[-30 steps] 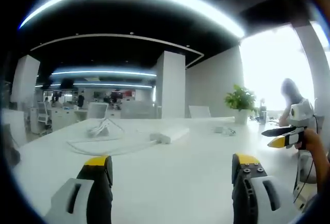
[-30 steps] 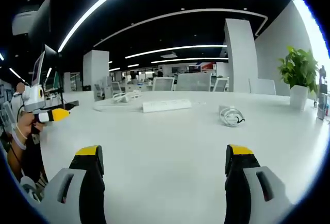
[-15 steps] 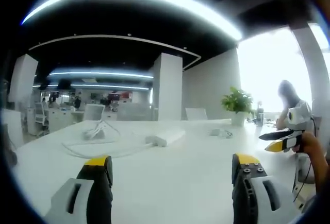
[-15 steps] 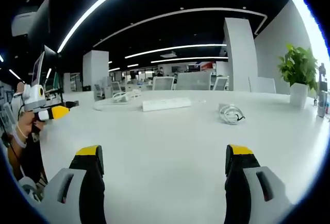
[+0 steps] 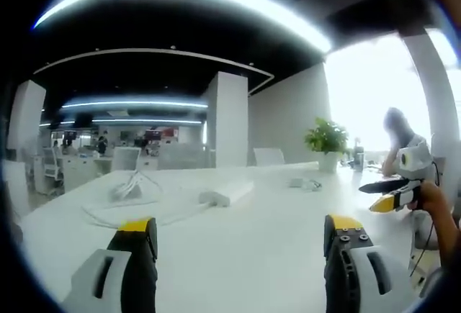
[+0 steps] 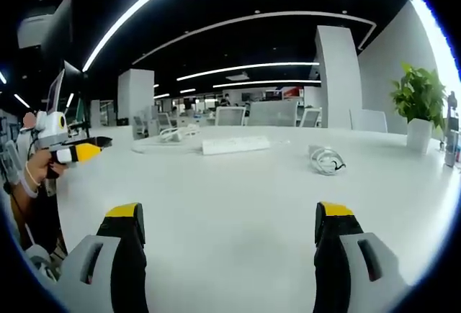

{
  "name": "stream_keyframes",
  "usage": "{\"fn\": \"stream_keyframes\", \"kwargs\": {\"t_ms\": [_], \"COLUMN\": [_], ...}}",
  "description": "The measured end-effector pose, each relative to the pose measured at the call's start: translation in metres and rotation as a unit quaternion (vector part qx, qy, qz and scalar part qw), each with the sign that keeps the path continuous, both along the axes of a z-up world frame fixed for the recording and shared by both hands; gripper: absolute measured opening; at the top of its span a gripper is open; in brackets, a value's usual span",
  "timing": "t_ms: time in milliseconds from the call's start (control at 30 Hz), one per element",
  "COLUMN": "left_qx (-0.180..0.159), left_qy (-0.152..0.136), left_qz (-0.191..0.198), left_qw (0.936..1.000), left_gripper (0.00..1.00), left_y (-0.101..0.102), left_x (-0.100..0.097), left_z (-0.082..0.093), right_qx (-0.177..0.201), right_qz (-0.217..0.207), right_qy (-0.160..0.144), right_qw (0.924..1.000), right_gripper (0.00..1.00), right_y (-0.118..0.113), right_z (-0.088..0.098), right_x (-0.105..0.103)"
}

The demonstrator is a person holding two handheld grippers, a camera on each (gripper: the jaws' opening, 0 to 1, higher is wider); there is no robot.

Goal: Straighten the power strip on the desk, plug the charger into it

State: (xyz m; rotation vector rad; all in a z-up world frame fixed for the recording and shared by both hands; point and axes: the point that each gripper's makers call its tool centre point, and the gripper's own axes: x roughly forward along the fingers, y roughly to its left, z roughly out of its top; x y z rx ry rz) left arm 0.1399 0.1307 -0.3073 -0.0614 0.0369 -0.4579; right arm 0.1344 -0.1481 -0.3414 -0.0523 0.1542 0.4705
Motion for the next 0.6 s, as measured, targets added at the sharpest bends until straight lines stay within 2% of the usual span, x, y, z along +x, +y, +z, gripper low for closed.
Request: {"fn": "stream_keyframes", "kwargs": {"t_ms": [333,400,467,600], "left_qx": [-0.014,-0.011,-0.003,-0.02], "left_qy": [-0.016,-0.013,-0.005,-0.006], "left_qz": [-0.035,-0.049,-0.084,-0.103], "left_qw": [0.9991,0.9987,0.9964,0.9945], "left_gripper": [0.99,0.99,0.99,0.99], "left_y": [-0.019,-0.025,-0.038,-0.046], "left_x": [0.01,0.013,0.012,0.018], "left_z": [0.023,0.028,0.032,0.052], "right_qx": [0.008,0.007,0.007,0.006], "right_qz": [0.002,0.002,0.001,-0.002], "right_qy": [-0.003,-0.004,-0.005,-0.003], "right_qw": [1.0,1.0,1.0,1.0], "right_gripper": [0.98,0.98,0.97,0.97], "right_y": [0.001,0.0,-0.001,-0.003], "right_z": [0.003,0.004,0.005,0.003], "right_x": [-0.002,-0.002,-0.002,-0.004]}}
